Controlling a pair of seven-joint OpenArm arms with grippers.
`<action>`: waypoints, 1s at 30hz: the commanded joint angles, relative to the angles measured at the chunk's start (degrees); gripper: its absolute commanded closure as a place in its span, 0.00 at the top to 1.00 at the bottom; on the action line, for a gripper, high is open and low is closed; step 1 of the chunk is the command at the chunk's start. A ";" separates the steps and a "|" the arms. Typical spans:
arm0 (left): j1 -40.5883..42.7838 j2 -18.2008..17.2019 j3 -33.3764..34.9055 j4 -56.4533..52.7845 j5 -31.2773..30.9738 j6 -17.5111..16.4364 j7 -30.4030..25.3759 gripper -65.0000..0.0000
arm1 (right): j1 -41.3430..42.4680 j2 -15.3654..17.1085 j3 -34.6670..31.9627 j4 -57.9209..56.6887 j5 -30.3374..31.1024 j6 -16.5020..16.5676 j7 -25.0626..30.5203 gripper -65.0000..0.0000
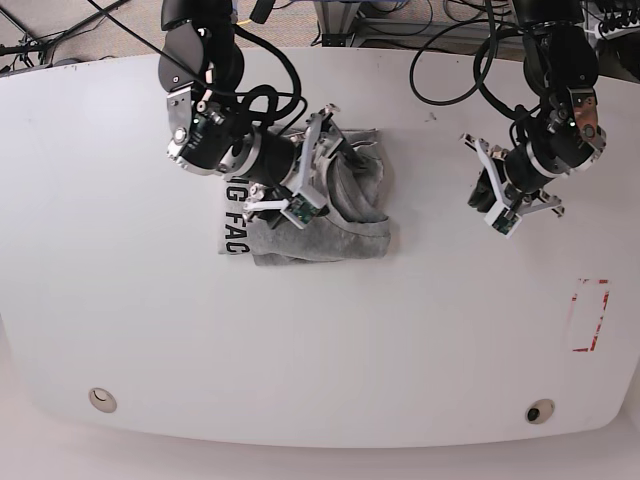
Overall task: Fold the T-shirt properly
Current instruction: 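Grasp the folded bundle with both grippers and rotate it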
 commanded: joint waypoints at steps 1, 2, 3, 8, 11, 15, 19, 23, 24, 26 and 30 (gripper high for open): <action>-1.42 1.86 3.21 1.12 -0.94 -0.08 -1.21 0.08 | 0.82 2.31 4.51 0.32 4.28 -0.07 0.90 0.66; -1.95 2.65 4.44 1.12 -0.94 -0.08 -1.21 0.08 | 0.91 3.10 6.18 -0.21 5.60 -0.07 0.90 0.64; -2.47 3.27 5.50 1.12 -0.94 -0.08 -1.21 0.08 | 1.08 3.72 7.76 -0.74 6.56 -0.07 0.90 0.61; -6.08 7.22 14.38 0.95 -0.86 -0.08 -1.21 0.08 | 5.48 7.14 13.83 -5.93 7.53 -0.07 0.90 0.40; -6.34 10.04 19.56 0.77 -0.86 -0.08 -1.21 0.08 | 7.41 9.78 15.50 -9.79 7.71 -0.07 0.90 0.22; -6.61 14.17 23.78 -1.16 1.17 -0.08 -1.21 0.08 | 12.07 10.75 14.62 -18.06 7.53 -0.07 0.99 0.13; -6.43 17.33 27.03 -1.78 5.47 -0.08 -1.21 0.08 | 14.80 10.75 13.74 -22.98 7.36 -0.07 1.51 0.13; -5.90 17.77 30.29 -4.33 9.17 -0.08 -1.21 0.08 | 16.64 10.92 13.74 -27.20 7.27 -0.07 5.03 0.13; -5.55 17.60 30.38 -4.94 9.52 -0.08 -1.21 0.08 | 16.91 11.36 13.65 -27.99 7.27 -0.07 5.91 0.13; -4.94 17.07 30.38 -6.79 9.87 -0.08 -1.30 0.08 | 17.87 11.89 12.69 -30.72 5.86 -0.07 7.67 0.13; -4.85 13.99 28.97 -9.96 9.52 -0.08 -1.48 0.08 | 19.37 12.42 6.53 -36.87 -0.29 -0.07 14.52 0.13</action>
